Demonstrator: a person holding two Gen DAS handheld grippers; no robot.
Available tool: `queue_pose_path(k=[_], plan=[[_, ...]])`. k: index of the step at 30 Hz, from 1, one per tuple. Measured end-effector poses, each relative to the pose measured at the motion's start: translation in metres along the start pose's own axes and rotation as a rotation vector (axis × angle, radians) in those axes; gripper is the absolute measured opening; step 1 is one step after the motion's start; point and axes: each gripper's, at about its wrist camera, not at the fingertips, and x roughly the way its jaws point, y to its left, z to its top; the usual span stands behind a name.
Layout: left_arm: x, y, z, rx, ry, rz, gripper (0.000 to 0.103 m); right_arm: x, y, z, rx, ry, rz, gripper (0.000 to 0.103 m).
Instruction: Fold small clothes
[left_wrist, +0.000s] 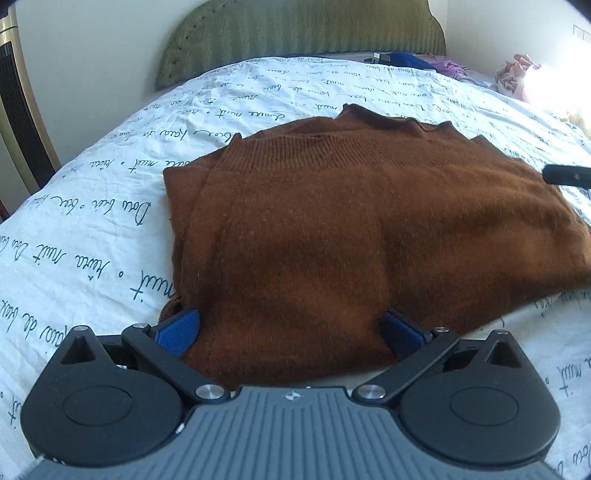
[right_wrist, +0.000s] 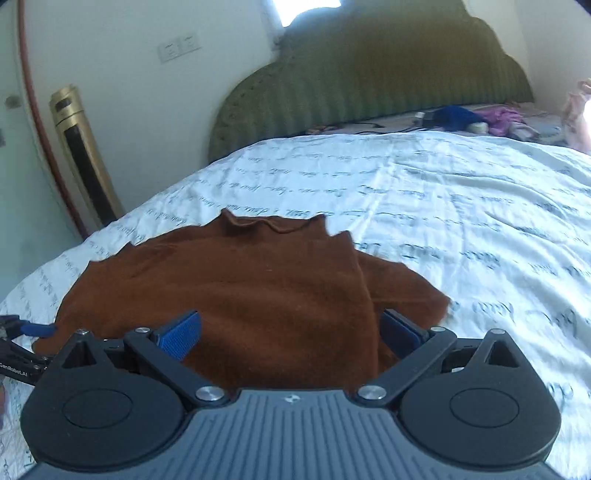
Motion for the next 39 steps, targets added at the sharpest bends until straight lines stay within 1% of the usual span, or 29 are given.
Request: queue_pose_path(k=[1, 2, 3, 4, 5, 7, 9, 10, 11, 12, 13, 14, 15, 16, 17, 18, 20, 21, 23, 25, 26, 27, 28, 29, 31, 33, 35, 37, 39], plan=[[0.0, 0.001, -0.002, -0.003, 0.007, 0.002, 0.103, 0.011, 0.002, 0.003, -0.04, 0.033, 0.013, 0.081], [0.0, 0.003, -0.003, -0.012, 0.015, 0.002, 0.103, 0.024, 0.004, 0.004, -0.078, 0.091, -0.003, 0.059], [0.0, 0.004, -0.004, -0.02, 0.022, 0.006, 0.103, 0.035, 0.003, 0.001, -0.113, 0.145, -0.053, 0.049], [0.0, 0.005, -0.005, -0.023, 0.032, 0.012, 0.103, 0.039, 0.0, -0.005, -0.152, 0.146, -0.058, 0.045], [0.0, 0.009, -0.006, -0.037, 0.043, 0.006, 0.103, 0.036, -0.009, -0.007, -0.133, 0.132, -0.026, 0.046], [-0.001, 0.023, -0.011, -0.11, 0.065, -0.027, 0.103, 0.024, -0.025, -0.005, -0.042, 0.122, 0.015, 0.046], [-0.008, 0.026, -0.013, -0.11, 0.073, -0.02, 0.103, 0.004, -0.028, -0.007, -0.016, 0.091, 0.012, 0.047], [-0.012, 0.028, -0.015, -0.129, 0.075, -0.017, 0.103, -0.006, -0.027, -0.01, -0.002, 0.081, 0.01, 0.054], [-0.017, 0.029, -0.015, -0.151, 0.082, -0.017, 0.103, -0.018, -0.023, -0.014, 0.005, 0.069, 0.018, 0.069], [-0.022, 0.028, -0.016, -0.172, 0.089, -0.01, 0.103, -0.026, -0.015, -0.02, -0.003, 0.063, 0.043, 0.076], [-0.03, 0.026, -0.015, -0.188, 0.076, -0.008, 0.103, -0.033, -0.006, -0.025, -0.02, 0.062, 0.071, 0.084], [-0.039, 0.023, -0.013, -0.204, 0.045, -0.023, 0.103, -0.04, 0.004, -0.029, -0.031, 0.051, 0.079, 0.085], [-0.047, 0.018, -0.008, -0.219, 0.012, -0.051, 0.103, -0.046, 0.014, -0.031, -0.018, 0.028, 0.059, 0.085], [-0.052, 0.013, -0.001, -0.228, -0.018, -0.074, 0.103, -0.049, 0.024, -0.031, -0.003, 0.008, 0.043, 0.089], [-0.054, 0.006, 0.009, -0.238, -0.047, -0.089, 0.103, -0.048, 0.035, -0.03, 0.01, -0.017, 0.023, 0.097], [-0.055, -0.002, 0.021, -0.249, -0.072, -0.109, 0.103, -0.046, 0.047, -0.028, 0.023, -0.046, -0.023, 0.102], [-0.05, -0.019, 0.042, -0.243, -0.123, -0.177, 0.103, -0.039, 0.071, -0.026, 0.04, -0.099, -0.133, 0.103], [-0.043, -0.029, 0.051, -0.226, -0.129, -0.187, 0.103, -0.032, 0.082, -0.024, 0.036, -0.109, -0.157, 0.103], [-0.019, -0.048, 0.06, -0.173, -0.085, -0.157, 0.103, -0.015, 0.102, -0.022, 0.025, -0.092, -0.194, 0.103], [0.01, -0.058, 0.053, -0.119, 0.012, -0.114, 0.103, 0.008, 0.12, -0.028, -0.01, 0.0, -0.201, 0.103], [0.024, -0.06, 0.044, -0.094, 0.063, -0.087, 0.103, 0.023, 0.126, -0.037, -0.038, 0.093, -0.206, 0.103], [0.028, -0.064, 0.035, -0.042, 0.046, -0.065, 0.103, 0.033, 0.133, -0.048, -0.087, 0.16, -0.217, 0.103], [0.024, -0.067, 0.027, 0.002, 0.008, -0.057, 0.103, 0.028, 0.139, -0.057, -0.146, 0.115, -0.237, 0.103], [0.021, -0.065, 0.022, -0.001, 0.016, -0.059, 0.103, 0.023, 0.142, -0.06, -0.168, 0.123, -0.247, 0.103], [0.015, -0.061, 0.015, 0.013, 0.016, -0.048, 0.103, 0.013, 0.14, -0.066, -0.129, 0.141, -0.238, 0.103], [0.012, -0.058, 0.008, 0.029, 0.006, -0.057, 0.103, 0.005, 0.136, -0.071, -0.113, 0.137, -0.226, 0.103], [0.006, -0.057, 0.0, 0.048, 0.003, -0.053, 0.103, 0.0, 0.133, -0.074, -0.095, 0.162, -0.207, 0.103], [0.0, -0.056, -0.007, 0.057, 0.007, -0.06, 0.103, -0.006, 0.138, -0.079, -0.124, 0.167, -0.218, 0.103], [-0.005, -0.049, -0.008, 0.03, 0.023, -0.084, 0.103, -0.012, 0.139, -0.082, -0.139, 0.171, -0.202, 0.103]])
